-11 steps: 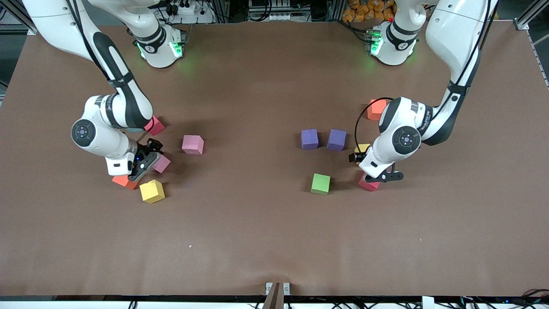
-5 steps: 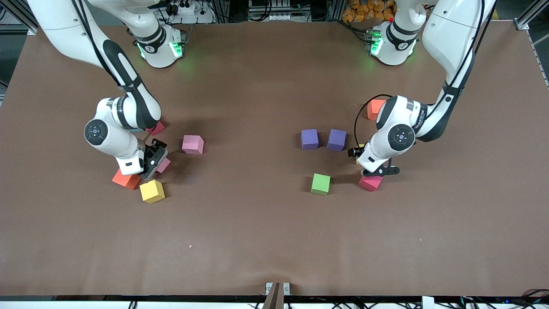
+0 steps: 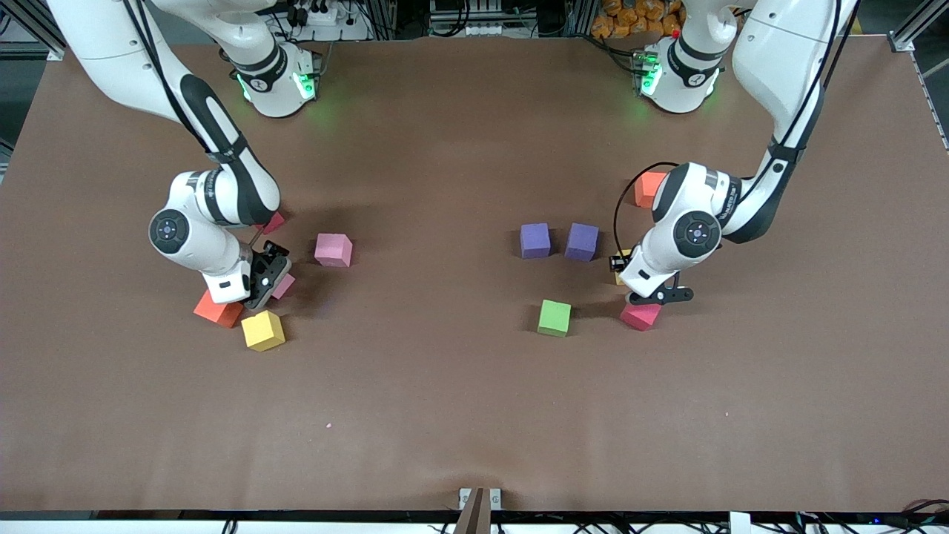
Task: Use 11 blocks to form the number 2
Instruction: 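Grasp the yellow cube with the left gripper and lift it, then place the yellow cube at the table center with the left gripper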
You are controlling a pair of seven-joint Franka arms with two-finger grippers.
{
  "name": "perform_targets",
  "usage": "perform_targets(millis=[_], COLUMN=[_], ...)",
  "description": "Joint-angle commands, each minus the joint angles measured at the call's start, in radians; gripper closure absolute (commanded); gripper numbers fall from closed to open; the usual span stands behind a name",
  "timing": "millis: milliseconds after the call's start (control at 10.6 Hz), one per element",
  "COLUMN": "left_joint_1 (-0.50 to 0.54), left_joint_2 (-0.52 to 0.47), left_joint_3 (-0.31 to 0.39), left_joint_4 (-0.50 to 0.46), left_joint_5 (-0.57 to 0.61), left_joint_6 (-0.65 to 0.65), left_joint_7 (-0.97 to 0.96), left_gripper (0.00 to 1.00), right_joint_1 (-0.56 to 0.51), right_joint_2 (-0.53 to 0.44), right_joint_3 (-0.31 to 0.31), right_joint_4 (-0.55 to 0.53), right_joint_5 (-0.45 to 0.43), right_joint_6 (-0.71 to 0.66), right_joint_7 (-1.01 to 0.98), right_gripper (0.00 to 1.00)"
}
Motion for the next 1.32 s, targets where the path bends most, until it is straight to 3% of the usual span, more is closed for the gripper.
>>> perform_targets(millis=[0, 94, 377, 660, 849, 1226], left_joint_1=[-0.013, -0.013, -0.014, -0.071, -0.187, -0.416], left_joint_2=[-0.088, -0.116, -0.142, -0.081, 0.008, 0.158], left_joint_3=[-0.021, -0.047, -0.163, -0.256, -0.254, -0.242], left_joint_4=[-0.017, -0.017, 0.023, 0.113, 0.193, 0.317], left_joint_5=[0.027, 0.028, 0.025, 0.016, 0.025, 0.050], left_joint_6=[-0.040, -0.051, -0.085, -0.088, -0.088, -0.088], left_joint_7=[-0.075, -0.117, -0.224, -0.351, -0.443, -0.569], left_gripper=[0.72, 0.72, 0.71, 0.70, 0.69, 0.69], right_joint_1=[0.002, 0.002, -0.011, -0.011, -0.011, -0.006], right_joint_2=[-0.016, -0.031, -0.062, -0.100, -0.100, -0.100], right_joint_3=[0.004, 0.004, -0.004, -0.009, -0.016, -0.016], right_joint_4=[0.012, 0.028, 0.127, 0.224, 0.285, 0.310], right_joint_5=[0.018, 0.018, 0.017, 0.011, 0.008, 0.000], right_joint_6=[-0.015, -0.054, -0.221, -0.333, -0.424, -0.443], right_joint_7=[0.004, 0.005, 0.002, 0.036, 0.094, 0.113], right_gripper=[0.59, 0.69, 0.78, 0.76, 0.74, 0.75])
